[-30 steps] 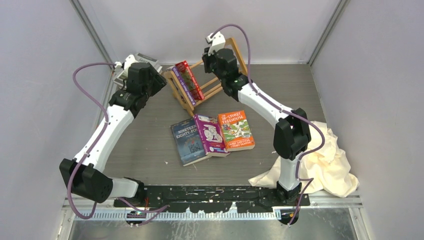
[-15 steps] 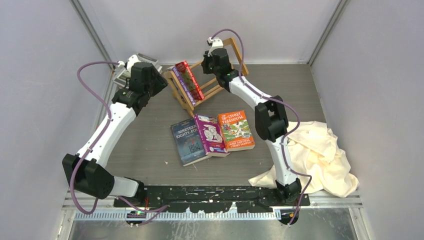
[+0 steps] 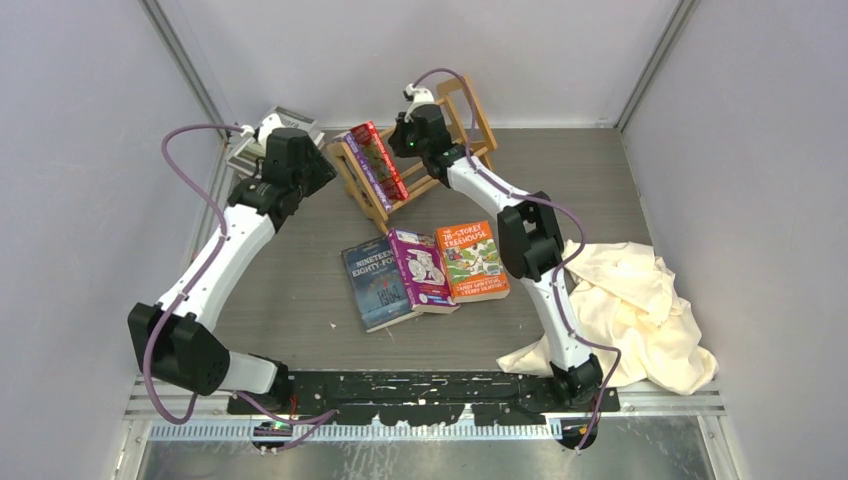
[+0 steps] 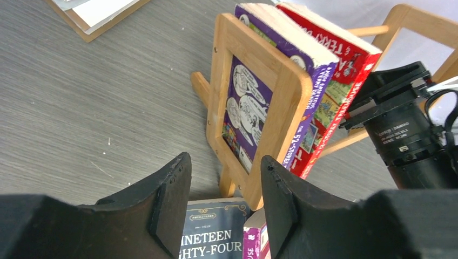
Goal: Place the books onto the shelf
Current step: Adjust the book on the shelf.
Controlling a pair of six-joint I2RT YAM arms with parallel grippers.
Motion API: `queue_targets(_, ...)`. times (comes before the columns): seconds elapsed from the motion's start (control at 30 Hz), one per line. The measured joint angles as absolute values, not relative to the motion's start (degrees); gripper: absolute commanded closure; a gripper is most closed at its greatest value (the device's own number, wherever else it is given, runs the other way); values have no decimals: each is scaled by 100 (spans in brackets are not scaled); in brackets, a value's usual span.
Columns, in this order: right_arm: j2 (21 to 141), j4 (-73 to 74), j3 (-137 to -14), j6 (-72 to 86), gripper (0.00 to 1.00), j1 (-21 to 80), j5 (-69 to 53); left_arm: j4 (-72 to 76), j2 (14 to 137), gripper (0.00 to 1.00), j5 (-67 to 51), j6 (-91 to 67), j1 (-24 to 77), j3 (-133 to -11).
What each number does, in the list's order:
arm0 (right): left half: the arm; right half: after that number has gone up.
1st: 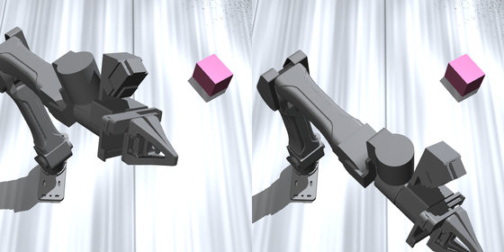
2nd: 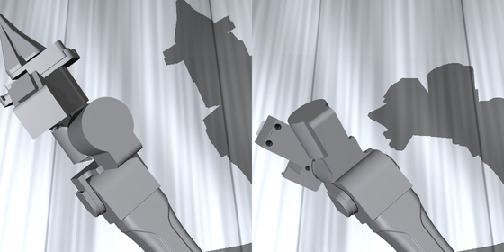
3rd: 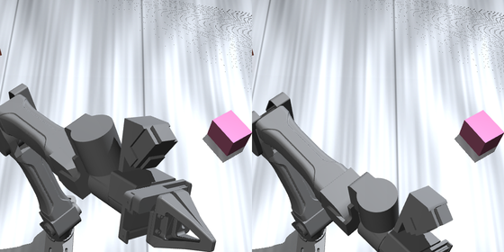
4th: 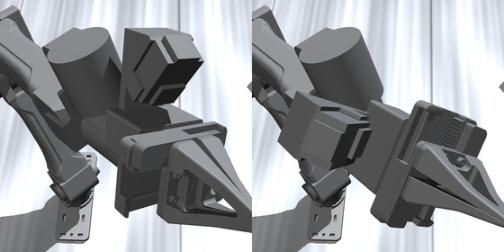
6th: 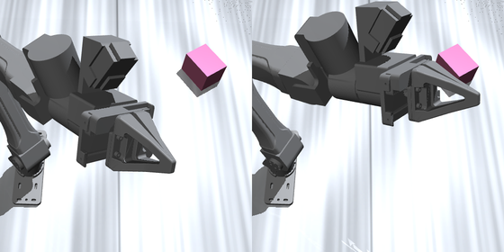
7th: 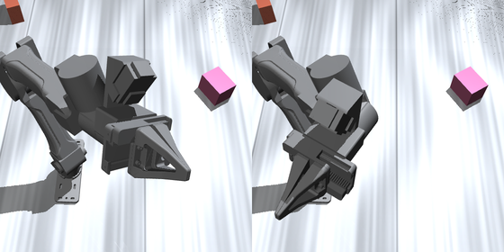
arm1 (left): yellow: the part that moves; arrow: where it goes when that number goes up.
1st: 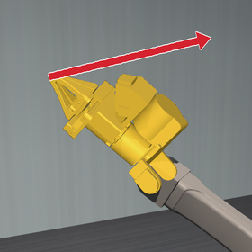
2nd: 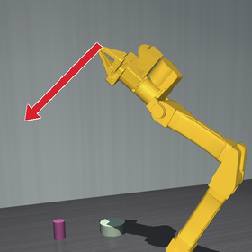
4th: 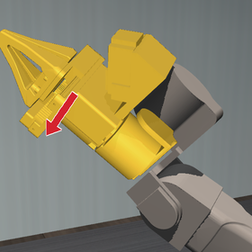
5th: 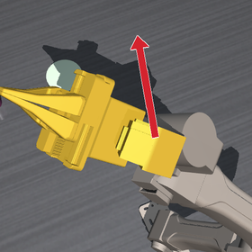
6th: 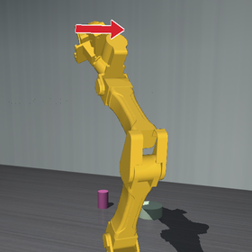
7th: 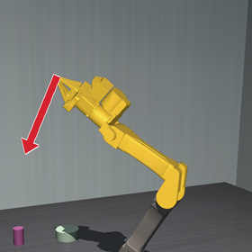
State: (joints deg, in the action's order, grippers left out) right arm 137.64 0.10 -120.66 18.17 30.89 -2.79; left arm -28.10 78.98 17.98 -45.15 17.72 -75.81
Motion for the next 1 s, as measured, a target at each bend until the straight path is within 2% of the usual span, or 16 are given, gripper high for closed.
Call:
queue_targets(0.2, 13764, 19, -12060, 1848, 94, 3238, -340, -2797, 8066, 56, 1647, -4466, 1769, -7384)
queue_targets(0.6, 13764, 62, -11531, 1865, 94, 3328, -353, -2722, 8882, 59, 1039, -4456, 1765, -7382)
queue_targets(1.0, 13821, 285, -11622, 1863, 94, 3334, -390, -2650, 9120, 60, 744, -4456, 1765, -7553)
